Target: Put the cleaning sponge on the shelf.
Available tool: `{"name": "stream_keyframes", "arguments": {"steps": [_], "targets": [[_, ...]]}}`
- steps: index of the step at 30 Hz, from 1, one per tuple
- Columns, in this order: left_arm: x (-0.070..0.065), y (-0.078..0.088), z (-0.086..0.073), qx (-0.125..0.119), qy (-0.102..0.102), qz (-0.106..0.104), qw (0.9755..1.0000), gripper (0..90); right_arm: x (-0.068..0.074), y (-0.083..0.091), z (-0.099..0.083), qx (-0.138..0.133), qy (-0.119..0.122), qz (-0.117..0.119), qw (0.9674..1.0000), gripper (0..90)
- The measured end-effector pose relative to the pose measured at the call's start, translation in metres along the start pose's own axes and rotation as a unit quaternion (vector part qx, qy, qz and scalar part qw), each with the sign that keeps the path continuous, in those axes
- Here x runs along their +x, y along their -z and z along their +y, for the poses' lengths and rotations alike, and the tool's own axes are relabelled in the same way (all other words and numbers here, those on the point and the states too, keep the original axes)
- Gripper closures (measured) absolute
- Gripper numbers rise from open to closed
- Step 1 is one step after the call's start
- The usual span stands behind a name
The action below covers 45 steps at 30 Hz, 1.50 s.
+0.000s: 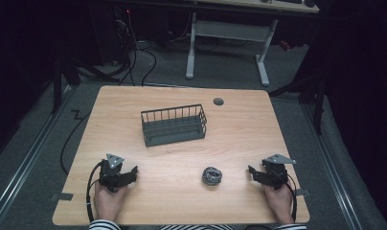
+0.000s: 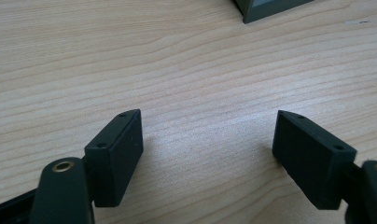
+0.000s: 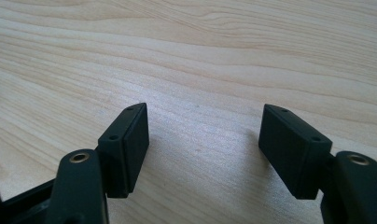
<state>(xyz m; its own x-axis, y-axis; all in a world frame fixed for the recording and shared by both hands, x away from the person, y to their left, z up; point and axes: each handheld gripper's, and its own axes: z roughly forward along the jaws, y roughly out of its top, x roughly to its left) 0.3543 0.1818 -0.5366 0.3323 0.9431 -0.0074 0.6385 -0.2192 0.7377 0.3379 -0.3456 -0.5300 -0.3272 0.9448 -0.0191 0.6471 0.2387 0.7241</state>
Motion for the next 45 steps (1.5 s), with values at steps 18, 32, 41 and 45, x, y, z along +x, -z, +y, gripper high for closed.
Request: {"name": "stream_keyframes", "arguments": {"steps": [18,32,41,45], "targets": [[-0.002,0.000,0.000,0.001,-0.005,-0.012,0.9999,22.8,0.001,0.000,0.000,0.000,-0.002,-0.002,1.0000,33.2],[0.001,0.004,0.008,0.006,0.004,-0.033,0.9994,23.8,0.001,0.000,0.000,0.000,-0.001,-0.001,1.0000,32.6],[-0.002,0.008,0.034,0.007,0.019,-0.066,0.9976,23.3,0.001,0.000,0.000,0.000,-0.001,-0.001,1.0000,31.6],[-0.003,0.009,0.044,0.004,0.017,-0.074,0.9971,23.3,0.001,0.000,0.000,0.000,-0.001,0.000,1.0000,31.2]]}}
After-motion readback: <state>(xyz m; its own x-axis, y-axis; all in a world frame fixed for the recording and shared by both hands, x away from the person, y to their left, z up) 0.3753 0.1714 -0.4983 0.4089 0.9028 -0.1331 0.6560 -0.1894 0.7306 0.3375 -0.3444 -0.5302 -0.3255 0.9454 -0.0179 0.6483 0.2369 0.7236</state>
